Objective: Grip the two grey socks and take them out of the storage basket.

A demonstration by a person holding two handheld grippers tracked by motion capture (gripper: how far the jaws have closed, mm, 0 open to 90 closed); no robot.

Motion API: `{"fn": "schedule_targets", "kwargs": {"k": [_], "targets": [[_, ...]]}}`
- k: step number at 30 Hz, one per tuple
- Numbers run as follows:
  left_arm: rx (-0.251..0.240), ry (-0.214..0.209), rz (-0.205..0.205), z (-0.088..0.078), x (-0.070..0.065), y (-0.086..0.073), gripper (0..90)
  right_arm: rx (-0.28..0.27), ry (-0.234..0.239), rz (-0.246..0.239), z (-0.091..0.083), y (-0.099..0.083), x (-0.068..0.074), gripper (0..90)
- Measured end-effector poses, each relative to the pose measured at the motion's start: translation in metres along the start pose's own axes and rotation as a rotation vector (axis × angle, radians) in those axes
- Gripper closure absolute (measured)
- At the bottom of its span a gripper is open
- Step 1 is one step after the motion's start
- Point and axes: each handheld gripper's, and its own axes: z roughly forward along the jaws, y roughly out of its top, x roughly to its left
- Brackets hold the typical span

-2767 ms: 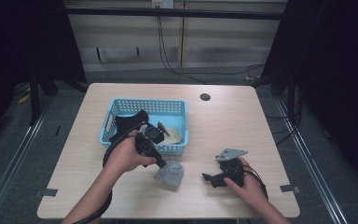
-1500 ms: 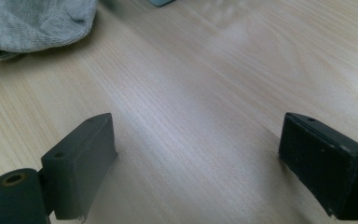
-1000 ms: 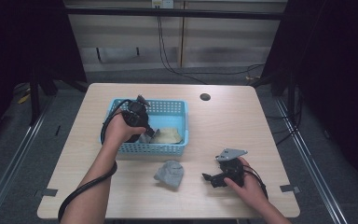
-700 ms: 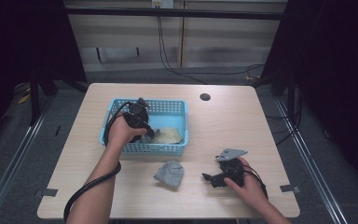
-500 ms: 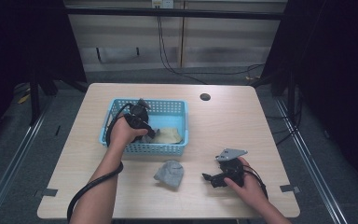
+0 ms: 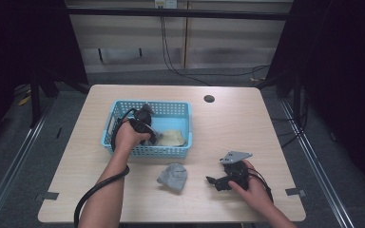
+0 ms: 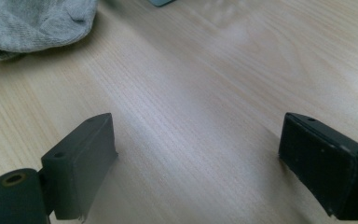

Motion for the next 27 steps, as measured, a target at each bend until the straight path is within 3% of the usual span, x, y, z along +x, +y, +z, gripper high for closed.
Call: {"fn": "schedule_targets", "kwargs": {"k": [3,6,27], "targets": [[0.039,0.014,0.004,-0.003,-0.001,0.002,72.8,0.0,0.0,0.0,0.0,0.0,0.0,10.4],[0.046,0.009,0.006,-0.005,0.0,0.001,78.7,-0.001,0.002,0.0,0.0,0.0,0.0,10.4],[-0.012,-0.016,0.019,-0.051,-0.004,0.001,79.9,-0.001,-0.001,-0.003,0.0,0.0,0.0,10.4]]}}
